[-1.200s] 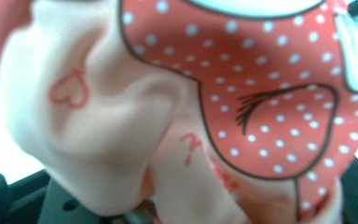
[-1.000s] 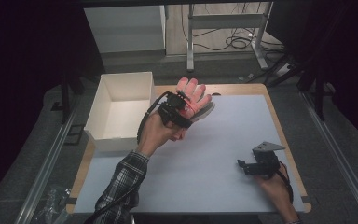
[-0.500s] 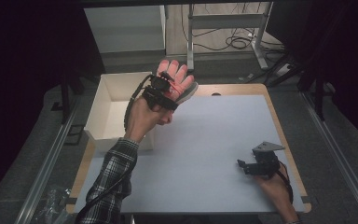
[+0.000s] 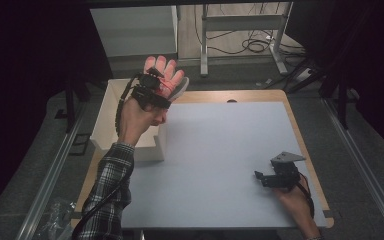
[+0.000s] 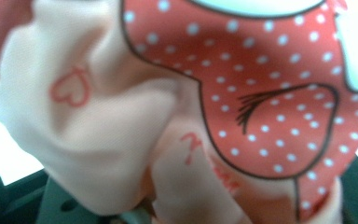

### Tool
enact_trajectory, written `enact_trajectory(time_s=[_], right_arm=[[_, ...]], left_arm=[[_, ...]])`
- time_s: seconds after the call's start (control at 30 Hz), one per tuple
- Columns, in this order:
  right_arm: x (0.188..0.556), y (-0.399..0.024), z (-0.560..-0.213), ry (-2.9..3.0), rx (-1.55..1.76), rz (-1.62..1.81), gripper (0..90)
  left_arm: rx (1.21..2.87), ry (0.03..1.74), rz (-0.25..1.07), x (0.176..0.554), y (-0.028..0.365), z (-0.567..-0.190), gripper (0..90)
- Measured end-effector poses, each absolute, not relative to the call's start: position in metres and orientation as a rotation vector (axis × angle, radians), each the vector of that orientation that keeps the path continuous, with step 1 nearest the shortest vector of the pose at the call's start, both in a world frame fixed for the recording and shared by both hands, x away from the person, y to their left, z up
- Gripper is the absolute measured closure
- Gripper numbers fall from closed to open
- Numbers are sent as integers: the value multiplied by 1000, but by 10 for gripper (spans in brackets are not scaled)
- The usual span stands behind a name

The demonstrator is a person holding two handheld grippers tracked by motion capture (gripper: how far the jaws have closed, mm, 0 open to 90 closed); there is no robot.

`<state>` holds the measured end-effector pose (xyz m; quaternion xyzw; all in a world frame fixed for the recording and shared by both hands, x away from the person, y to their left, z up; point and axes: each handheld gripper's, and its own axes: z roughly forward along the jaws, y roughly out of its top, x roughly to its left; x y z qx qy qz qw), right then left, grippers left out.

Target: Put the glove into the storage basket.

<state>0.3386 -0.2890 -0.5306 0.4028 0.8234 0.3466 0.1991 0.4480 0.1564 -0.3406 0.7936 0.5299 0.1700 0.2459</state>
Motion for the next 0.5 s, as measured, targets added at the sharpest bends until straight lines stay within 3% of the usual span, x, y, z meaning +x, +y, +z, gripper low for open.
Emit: enact_trajectory(time_s=[0.5], right_arm=[[339, -289, -531, 2303, 1127, 969, 198]], left_arm=[[2073, 1632, 475, 458, 208, -361, 375]])
